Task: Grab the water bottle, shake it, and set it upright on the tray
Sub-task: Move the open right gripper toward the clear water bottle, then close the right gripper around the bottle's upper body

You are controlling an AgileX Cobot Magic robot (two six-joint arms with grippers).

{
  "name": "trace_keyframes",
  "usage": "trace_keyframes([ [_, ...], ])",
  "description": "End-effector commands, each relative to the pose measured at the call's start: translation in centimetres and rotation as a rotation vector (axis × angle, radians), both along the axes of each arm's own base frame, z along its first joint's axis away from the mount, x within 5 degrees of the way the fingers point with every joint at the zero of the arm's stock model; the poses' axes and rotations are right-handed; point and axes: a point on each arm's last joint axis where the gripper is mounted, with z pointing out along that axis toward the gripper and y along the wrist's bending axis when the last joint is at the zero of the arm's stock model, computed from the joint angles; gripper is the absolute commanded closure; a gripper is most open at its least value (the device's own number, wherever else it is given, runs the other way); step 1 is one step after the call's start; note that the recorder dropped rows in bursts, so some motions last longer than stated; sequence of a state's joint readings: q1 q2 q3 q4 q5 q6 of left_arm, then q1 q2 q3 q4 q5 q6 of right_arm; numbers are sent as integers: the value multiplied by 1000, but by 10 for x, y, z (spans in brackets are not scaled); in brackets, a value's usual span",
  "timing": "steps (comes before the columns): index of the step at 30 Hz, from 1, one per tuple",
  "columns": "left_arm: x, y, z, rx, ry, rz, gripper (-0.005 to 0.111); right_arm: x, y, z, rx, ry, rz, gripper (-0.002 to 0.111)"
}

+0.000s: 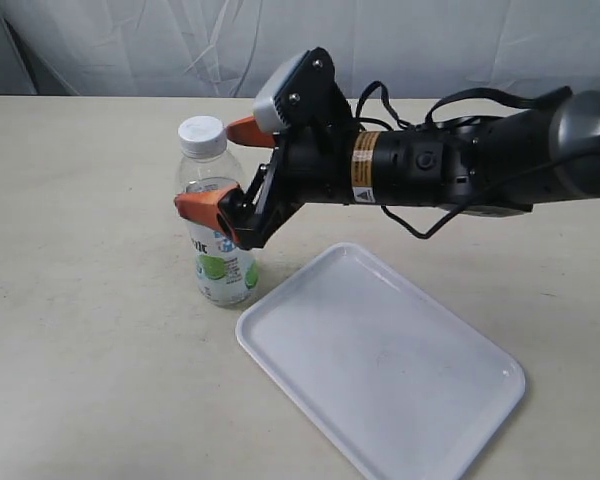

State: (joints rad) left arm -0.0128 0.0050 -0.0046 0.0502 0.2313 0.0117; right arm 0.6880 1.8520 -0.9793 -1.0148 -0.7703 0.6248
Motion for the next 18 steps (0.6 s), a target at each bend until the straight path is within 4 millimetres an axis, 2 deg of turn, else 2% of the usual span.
trace_keyframes([
  [1,0,0,-1,-3,-7,0,106,9,8,-11,14,19,5,4],
  [9,0,0,-1,-3,-7,0,106,17,16,-37,-10,67,0,4],
  [18,0,0,-1,-3,-7,0,106,13,22,-42,-18,37,21,4],
])
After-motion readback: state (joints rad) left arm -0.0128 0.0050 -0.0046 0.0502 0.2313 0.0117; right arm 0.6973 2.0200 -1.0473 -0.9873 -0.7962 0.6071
